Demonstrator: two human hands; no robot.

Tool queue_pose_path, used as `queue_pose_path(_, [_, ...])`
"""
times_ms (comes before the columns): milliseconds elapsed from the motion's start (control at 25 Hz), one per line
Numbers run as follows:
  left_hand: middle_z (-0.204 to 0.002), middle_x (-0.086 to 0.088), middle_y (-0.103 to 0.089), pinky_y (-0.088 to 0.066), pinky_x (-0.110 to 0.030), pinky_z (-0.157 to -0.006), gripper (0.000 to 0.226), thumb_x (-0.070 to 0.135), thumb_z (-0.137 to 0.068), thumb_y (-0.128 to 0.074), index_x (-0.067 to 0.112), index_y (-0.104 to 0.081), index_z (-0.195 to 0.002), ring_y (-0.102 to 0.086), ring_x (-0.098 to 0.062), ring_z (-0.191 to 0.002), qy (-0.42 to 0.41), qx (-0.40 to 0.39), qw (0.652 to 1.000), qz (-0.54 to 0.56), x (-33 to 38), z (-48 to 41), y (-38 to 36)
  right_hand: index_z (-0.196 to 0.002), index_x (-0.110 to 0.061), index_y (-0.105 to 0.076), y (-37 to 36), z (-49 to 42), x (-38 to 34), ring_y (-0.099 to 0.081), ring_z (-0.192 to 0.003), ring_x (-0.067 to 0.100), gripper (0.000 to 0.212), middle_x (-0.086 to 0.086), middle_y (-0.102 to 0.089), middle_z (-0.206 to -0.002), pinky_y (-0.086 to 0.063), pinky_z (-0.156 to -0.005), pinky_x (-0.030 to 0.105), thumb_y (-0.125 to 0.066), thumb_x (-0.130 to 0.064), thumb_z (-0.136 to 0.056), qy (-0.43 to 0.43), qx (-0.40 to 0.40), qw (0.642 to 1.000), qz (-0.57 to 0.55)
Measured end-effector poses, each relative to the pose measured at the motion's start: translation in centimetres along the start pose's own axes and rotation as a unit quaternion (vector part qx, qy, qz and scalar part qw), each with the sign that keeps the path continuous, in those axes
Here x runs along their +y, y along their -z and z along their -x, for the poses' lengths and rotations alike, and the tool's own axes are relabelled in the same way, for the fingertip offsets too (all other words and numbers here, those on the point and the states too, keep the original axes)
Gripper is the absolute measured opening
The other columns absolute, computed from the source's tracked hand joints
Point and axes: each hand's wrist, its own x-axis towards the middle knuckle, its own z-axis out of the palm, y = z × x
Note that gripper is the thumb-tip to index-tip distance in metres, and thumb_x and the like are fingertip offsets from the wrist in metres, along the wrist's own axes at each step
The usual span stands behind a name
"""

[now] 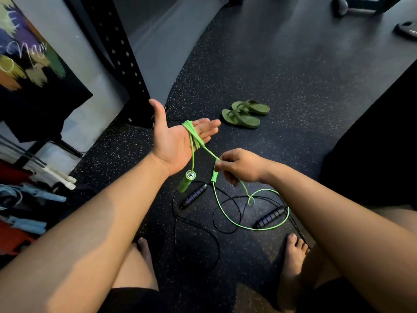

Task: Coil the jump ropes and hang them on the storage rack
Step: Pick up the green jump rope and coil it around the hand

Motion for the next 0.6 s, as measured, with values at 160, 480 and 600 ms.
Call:
queue_pose_path(160, [-0.129,-0.016,-0.07,-0.026,-0.048,-0.123,0.128,0.088,-0.077,0.014,-0.005,-0.042,-0.144,-0.059,-0.029,-0.131,-0.022,0.061,0.997,-0.052,-0.1,-0.6,0.6,-0.093,-0.004,-0.07,0.0,0.8,-0.9,-0.058,-0.052,0.017,0.034,0.0,-0.06,-0.058,-0.05,-0.059,0.029,-0.048,-0.028,-0.105,-0.008,-0.056,0.997,0.06])
queue_pose_path(480, [-0.118,-0.012,-0.075,-0.016,-0.048,-0.126,0.129,0.094,-0.07,0.015,0.007,-0.071,-0.113,-0.063,-0.017,-0.123,0.145,-0.058,0.947,-0.279,-2.1,-0.8,0.0,-0.086,-0.017,-0.075,1.2,2.1,-2.8,-0.05,-0.052,0.008,0.033,-0.002,-0.058,-0.061,-0.034,-0.053,0.023,-0.056,-0.04,-0.101,0.204,0.06,0.962,0.174])
queue_pose_path(600, [-0.087,-0.012,-0.077,-0.042,-0.039,-0.112,0.125,0.085,-0.077,0.02,0.009,-0.078,-0.079,-0.074,-0.019,-0.093,0.215,-0.146,0.917,-0.301,-2.1,0.3,-1.0,-0.081,-0.018,-0.071,1.5,2.2,-2.5,-0.057,-0.056,0.011,0.031,-0.002,-0.066,-0.065,-0.044,-0.055,0.028,-0.064,-0.045,-0.094,0.234,0.085,0.956,0.152])
